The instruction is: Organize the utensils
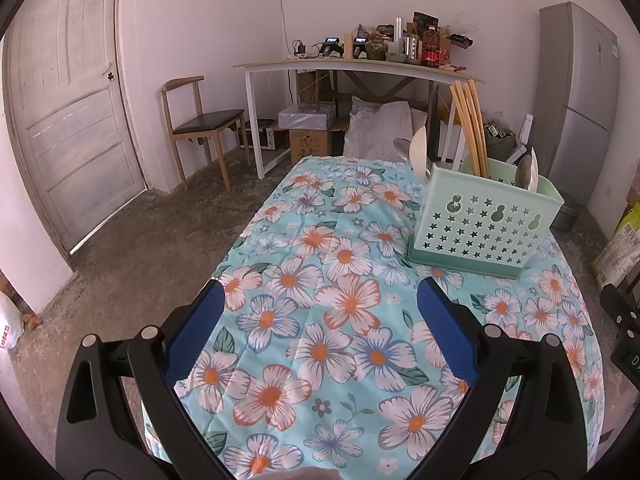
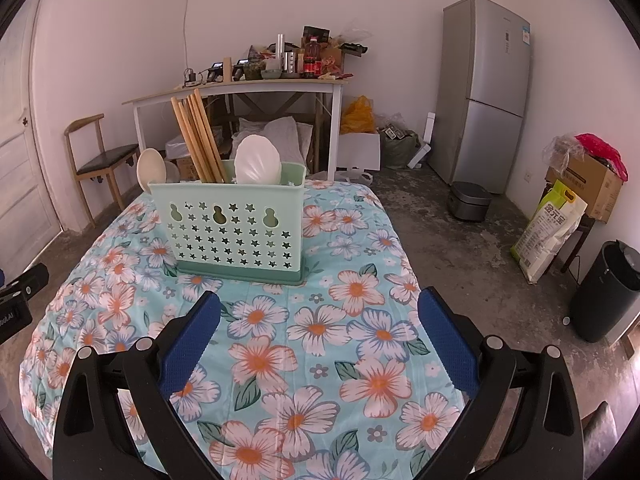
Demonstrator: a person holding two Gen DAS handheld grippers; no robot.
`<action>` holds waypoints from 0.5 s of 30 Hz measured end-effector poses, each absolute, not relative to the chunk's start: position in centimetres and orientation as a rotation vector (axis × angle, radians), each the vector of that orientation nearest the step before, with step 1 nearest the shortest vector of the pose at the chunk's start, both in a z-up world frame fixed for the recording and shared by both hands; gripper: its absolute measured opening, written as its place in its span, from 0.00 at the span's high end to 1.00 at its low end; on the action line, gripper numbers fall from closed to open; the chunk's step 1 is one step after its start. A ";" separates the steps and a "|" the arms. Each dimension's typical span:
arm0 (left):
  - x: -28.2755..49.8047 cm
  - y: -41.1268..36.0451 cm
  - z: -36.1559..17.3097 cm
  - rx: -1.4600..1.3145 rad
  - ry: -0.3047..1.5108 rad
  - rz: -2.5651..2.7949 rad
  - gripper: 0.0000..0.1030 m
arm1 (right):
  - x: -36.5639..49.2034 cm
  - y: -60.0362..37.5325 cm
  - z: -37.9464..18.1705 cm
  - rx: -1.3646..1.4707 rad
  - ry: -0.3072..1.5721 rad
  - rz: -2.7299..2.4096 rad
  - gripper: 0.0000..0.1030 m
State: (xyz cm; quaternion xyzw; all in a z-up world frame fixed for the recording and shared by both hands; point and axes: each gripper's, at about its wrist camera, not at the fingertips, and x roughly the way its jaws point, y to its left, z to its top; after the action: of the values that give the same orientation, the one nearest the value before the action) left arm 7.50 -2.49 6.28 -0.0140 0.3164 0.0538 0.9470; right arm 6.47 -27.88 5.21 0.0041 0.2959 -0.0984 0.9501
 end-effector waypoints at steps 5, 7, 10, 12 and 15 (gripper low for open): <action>7.5 -2.5 6.2 -0.029 0.645 0.110 0.10 | 6.5 -27.9 5.2 0.006 0.601 -0.202 0.07; 7.5 -2.6 6.2 -0.029 0.646 0.108 0.10 | 6.5 -27.9 5.2 0.008 0.601 -0.204 0.07; 7.5 -2.6 6.2 -0.027 0.644 0.109 0.10 | 6.4 -28.0 5.1 0.013 0.600 -0.208 0.07; 7.5 -2.5 6.3 -0.029 0.644 0.111 0.10 | 6.4 -28.0 5.2 0.011 0.601 -0.207 0.07; 7.5 -2.5 6.3 -0.030 0.647 0.110 0.10 | 6.4 -28.0 5.2 0.011 0.603 -0.207 0.07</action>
State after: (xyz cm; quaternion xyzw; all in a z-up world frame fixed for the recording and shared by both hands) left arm 7.48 -2.51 6.26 -0.0147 0.3175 0.0539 0.9466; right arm 6.43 -27.96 5.18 0.0055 0.2965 -0.1018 0.9496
